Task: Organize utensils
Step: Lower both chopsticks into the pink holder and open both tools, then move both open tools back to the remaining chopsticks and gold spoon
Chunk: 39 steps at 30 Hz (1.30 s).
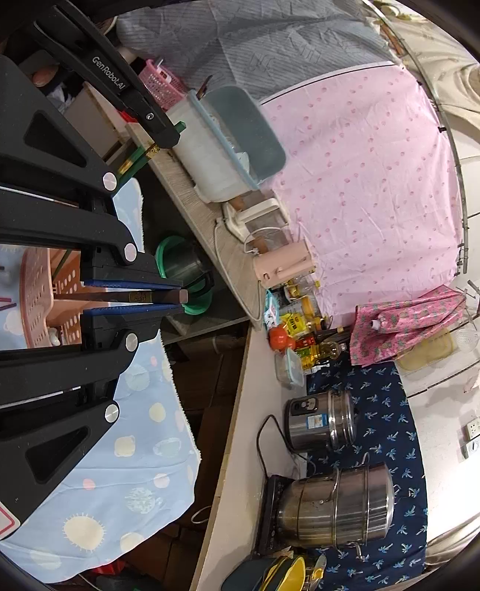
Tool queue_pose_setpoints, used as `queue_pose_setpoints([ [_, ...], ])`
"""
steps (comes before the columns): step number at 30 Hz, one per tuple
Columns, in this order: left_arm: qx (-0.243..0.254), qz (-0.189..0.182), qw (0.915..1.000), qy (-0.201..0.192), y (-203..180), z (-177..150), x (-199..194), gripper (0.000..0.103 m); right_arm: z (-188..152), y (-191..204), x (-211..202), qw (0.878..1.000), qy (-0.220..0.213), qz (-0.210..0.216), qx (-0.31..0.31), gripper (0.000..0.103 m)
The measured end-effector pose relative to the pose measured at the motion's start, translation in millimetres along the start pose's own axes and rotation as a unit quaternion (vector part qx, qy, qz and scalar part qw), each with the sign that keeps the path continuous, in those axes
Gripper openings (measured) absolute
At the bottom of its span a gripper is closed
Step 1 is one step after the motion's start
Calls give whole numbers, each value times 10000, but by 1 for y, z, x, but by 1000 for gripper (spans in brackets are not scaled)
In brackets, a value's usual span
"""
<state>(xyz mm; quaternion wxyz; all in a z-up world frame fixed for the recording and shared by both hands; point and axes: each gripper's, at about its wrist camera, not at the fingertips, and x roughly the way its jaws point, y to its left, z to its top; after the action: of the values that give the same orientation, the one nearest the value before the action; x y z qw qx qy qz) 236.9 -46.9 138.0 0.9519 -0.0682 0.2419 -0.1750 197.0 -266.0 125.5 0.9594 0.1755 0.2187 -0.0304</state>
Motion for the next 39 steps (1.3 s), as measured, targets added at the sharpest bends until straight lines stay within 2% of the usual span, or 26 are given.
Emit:
queue_pose_setpoints([
  [8,-61,182,9995,242,8,-14,15,7,-12,-3,11,9998,167,-119,-75,10],
  [10,-24,320,9993,212,7,-15,14,9,-13,-5,9,9998,97,-182,-50,17],
  [11,-14,435,9989,161,7,-16,13,13,-12,-5,7,9997,73,-209,-39,30],
  [12,-18,546,9984,150,7,-16,12,31,-12,-6,4,9997,18,-231,-3,42],
  [13,-31,611,9980,136,7,-16,11,47,-12,-7,0,9997,-46,-245,26,46],
  [14,-54,674,9977,98,7,-17,8,52,-11,-8,-3,9996,-93,-260,32,48],
  [29,112,713,9973,112,-5,-24,-23,52,-19,-4,-45,9998,-135,-118,-7,48],
  [39,154,665,9976,151,-13,-46,-59,52,-49,-5,-89,10000,11,-61,-74,48],
])
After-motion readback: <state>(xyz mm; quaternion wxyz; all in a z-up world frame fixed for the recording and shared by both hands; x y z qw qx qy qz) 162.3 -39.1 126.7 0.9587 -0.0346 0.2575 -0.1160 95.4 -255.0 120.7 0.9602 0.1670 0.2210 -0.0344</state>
